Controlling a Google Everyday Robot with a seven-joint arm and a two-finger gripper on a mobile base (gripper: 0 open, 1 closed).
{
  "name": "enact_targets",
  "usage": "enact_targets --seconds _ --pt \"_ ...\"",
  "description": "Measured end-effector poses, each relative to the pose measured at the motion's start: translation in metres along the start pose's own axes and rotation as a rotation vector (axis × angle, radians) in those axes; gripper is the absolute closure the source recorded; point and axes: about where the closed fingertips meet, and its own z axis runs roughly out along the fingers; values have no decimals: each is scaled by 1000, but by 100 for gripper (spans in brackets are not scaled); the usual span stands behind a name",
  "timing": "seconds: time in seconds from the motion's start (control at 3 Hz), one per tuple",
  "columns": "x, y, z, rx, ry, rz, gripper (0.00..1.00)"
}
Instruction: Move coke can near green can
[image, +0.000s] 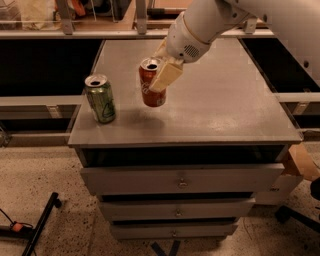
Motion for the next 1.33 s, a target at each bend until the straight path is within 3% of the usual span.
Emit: enact_targets --seconds 0.67,1.0,1.33 --pt "-17 14 21 -79 -15 -53 100" --pt "-19 18 28 -102 -7 -63 82" --pt "-21 20 35 -95 15 -65 58"
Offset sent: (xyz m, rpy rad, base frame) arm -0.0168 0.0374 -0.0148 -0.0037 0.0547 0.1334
